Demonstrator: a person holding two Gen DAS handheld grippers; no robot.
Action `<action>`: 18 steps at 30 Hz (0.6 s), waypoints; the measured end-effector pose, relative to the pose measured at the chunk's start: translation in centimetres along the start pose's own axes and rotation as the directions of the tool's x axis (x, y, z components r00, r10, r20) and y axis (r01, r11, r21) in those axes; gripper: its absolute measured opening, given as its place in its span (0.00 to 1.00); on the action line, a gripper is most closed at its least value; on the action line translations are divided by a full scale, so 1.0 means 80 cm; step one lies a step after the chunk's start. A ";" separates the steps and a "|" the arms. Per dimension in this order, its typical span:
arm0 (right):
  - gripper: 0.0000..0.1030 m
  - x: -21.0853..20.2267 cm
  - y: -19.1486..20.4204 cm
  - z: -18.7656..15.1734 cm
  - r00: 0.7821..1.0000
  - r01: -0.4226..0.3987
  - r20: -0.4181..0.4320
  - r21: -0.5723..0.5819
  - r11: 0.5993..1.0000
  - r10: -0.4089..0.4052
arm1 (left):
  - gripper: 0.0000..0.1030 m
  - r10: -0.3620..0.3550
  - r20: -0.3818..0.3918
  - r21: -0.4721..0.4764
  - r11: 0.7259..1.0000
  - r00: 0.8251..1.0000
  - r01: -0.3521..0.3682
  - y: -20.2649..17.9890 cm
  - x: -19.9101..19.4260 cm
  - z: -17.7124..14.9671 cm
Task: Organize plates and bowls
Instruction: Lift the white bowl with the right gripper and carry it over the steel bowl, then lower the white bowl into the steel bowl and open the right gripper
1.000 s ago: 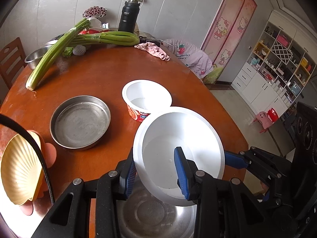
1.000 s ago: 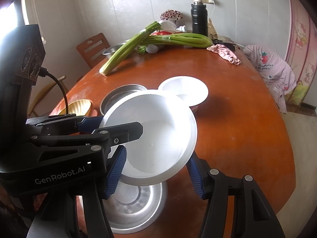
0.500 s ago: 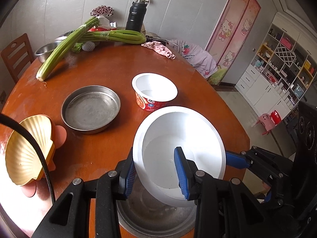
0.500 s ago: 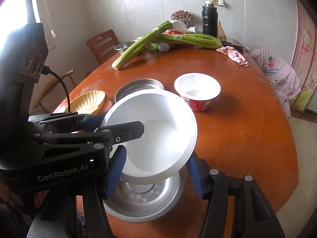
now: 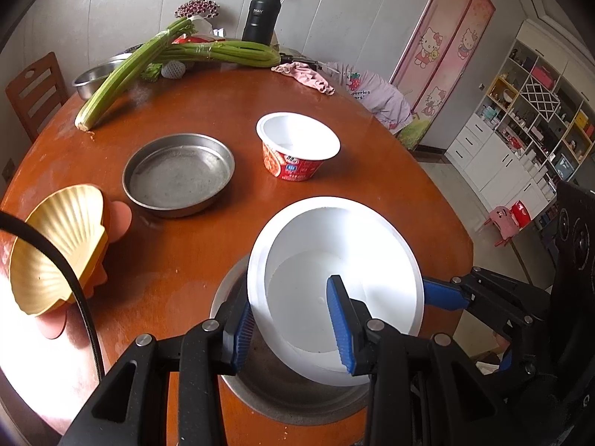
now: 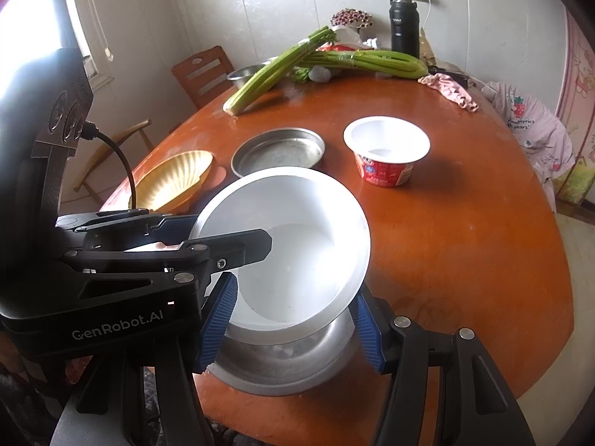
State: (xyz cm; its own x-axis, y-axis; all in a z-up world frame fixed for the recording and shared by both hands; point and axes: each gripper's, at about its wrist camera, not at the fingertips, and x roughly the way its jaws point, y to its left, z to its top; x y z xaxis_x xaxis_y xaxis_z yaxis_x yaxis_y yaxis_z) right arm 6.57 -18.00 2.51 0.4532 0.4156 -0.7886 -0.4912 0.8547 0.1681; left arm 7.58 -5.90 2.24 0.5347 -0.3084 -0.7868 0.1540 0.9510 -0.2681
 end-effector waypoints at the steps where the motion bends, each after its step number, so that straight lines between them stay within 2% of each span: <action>1: 0.61 0.002 0.000 -0.002 1.000 -0.005 -0.007 0.000 1.000 0.005 | 0.36 0.001 -0.006 0.000 1.000 1.000 -0.001 0.001 0.001 -0.003; 18: 0.61 0.027 0.000 -0.019 0.997 -0.034 -0.074 0.018 0.999 0.035 | 0.36 0.024 -0.064 -0.009 1.000 0.998 -0.024 0.007 0.020 -0.023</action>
State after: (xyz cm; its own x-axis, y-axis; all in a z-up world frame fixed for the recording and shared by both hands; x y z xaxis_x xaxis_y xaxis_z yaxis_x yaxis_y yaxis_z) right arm 6.41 -17.58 -0.08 0.3794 0.4209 -0.8240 -0.4927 0.8457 0.2052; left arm 7.01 -5.91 -0.18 0.4842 -0.2866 -0.8267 0.1336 0.9580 -0.2539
